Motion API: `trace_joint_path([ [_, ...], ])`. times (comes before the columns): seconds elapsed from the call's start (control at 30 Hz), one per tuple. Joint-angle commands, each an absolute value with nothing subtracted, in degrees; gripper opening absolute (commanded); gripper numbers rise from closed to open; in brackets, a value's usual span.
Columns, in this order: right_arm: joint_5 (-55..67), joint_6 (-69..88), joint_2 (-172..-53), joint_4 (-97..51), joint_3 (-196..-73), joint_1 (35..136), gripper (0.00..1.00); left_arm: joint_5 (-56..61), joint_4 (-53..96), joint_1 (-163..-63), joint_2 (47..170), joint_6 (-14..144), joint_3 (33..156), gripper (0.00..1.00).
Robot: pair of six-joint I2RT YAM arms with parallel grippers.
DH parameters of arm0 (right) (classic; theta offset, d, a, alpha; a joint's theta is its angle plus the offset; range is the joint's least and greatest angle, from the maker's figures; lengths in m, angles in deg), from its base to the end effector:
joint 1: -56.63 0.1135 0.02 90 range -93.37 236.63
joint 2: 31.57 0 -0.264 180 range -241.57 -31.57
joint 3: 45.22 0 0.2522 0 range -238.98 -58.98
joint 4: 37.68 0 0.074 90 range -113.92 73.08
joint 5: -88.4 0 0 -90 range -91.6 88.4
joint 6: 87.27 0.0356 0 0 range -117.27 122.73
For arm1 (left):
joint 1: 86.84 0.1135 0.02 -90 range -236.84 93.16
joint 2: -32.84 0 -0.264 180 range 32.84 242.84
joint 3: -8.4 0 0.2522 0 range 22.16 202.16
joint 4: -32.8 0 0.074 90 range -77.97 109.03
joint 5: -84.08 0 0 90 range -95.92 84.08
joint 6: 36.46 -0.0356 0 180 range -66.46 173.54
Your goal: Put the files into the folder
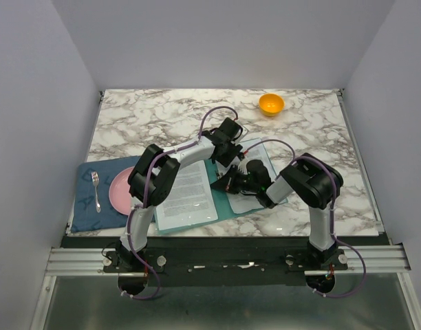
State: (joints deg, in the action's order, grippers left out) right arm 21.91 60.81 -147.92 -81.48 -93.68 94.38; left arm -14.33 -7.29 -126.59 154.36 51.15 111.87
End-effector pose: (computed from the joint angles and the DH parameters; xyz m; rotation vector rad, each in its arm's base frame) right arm 0.2518 0.2129 0.0729 0.0988 2.2783 1.4026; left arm 0.3535 -0.2872 0.1676 0.8732 2.4165 -0.0559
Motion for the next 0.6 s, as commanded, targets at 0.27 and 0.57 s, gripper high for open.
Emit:
trace_joint_path([
  [0.27,15.63,64.51,-157.86,-59.16,-88.87,93.98,0.01,-16.03,-16.91,-126.65,158.62,49.15,108.12,0.71],
  [0.57,11.68,59.25,-155.23,-53.98,-89.39,94.94,0.01,-16.73,-16.83,-126.65,159.49,49.41,108.21,0.70],
])
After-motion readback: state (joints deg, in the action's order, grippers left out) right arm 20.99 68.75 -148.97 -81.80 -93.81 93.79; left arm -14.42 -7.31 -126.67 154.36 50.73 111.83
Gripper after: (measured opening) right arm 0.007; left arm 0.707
